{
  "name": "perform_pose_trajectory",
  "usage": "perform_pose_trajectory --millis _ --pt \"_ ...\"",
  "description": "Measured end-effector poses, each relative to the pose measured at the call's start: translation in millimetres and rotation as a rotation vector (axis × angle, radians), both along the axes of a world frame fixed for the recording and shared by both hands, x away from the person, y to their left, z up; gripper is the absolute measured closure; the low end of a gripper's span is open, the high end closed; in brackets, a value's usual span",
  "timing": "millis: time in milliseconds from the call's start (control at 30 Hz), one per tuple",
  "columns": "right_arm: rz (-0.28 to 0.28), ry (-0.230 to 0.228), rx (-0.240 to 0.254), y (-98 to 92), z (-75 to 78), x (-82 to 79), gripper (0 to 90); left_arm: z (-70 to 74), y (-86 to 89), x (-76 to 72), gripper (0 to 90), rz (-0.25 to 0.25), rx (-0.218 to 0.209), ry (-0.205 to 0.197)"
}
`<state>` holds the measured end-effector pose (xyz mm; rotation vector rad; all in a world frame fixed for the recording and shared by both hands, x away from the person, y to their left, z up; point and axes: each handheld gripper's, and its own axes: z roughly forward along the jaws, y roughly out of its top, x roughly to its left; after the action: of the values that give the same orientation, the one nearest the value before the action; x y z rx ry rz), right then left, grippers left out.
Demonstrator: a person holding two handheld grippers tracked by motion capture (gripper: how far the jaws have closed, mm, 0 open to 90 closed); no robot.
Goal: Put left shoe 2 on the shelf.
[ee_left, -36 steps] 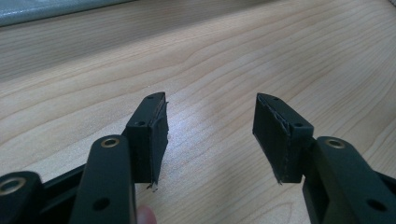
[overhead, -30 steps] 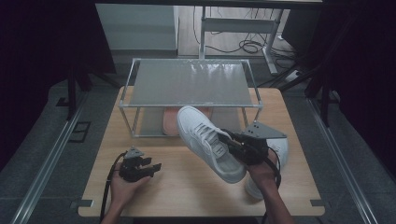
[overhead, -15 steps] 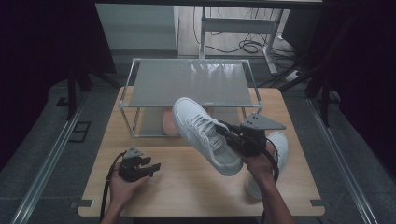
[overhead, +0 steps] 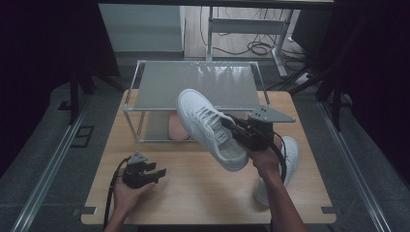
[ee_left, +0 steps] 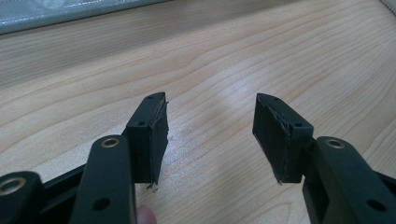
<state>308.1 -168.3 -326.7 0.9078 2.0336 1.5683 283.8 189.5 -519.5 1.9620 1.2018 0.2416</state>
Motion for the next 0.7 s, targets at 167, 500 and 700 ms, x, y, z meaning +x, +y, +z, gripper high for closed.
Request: perform_pose_trajectory --millis 167,500,700 --pt "0.000 0.002 0.023 2.4 6.5 6.5 80.3 0.4 0.3 -0.3 46.0 0.001 -0.003 0.002" --pt "-0.036 -0.003 0.055 4.3 14.8 26.3 80.3 0.1 -0.1 -0.2 46.1 -0.002 -0.001 0.001" --pt "-0.055 0.006 0.070 5.5 16.2 39.3 80.3 0.2 0.3 -0.1 46.0 -0.002 -0.001 0.001"
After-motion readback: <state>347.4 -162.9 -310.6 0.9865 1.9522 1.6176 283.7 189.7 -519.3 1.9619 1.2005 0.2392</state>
